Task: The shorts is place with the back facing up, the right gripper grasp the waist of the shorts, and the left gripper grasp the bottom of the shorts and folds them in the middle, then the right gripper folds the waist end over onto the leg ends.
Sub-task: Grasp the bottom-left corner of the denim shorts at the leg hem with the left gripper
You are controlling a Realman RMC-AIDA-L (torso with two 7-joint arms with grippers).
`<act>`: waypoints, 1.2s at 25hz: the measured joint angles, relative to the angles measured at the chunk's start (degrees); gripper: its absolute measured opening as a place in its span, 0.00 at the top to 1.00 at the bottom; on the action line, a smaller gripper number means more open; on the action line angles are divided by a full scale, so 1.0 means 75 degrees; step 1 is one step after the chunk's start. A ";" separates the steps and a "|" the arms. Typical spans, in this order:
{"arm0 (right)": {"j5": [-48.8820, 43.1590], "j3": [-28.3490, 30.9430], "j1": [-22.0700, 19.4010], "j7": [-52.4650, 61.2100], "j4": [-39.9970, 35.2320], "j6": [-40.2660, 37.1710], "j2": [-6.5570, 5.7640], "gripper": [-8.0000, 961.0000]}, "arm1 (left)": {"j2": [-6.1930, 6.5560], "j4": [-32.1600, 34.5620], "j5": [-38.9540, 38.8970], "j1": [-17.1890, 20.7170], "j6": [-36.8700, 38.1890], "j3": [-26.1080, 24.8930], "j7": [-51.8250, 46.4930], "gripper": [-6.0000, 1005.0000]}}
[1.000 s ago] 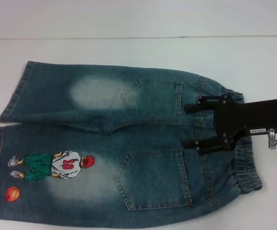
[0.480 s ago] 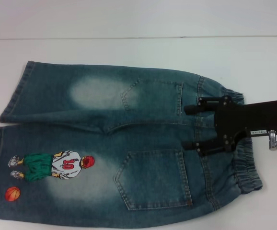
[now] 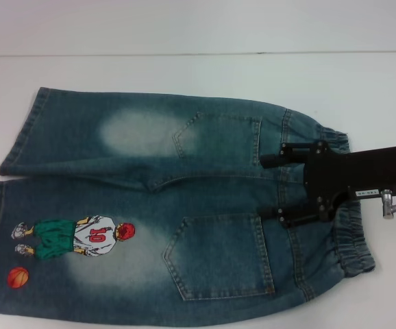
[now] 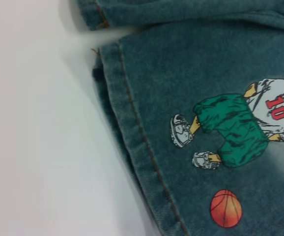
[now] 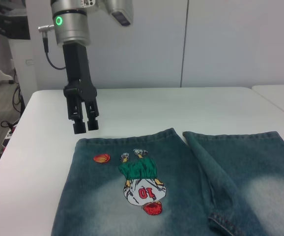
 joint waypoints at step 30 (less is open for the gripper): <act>-0.0005 0.0004 -0.0013 -0.0015 -0.0010 -0.0130 0.0003 0.08 | -0.0048 -0.0288 0.0000 0.0037 -0.0251 0.0794 -0.0379 0.22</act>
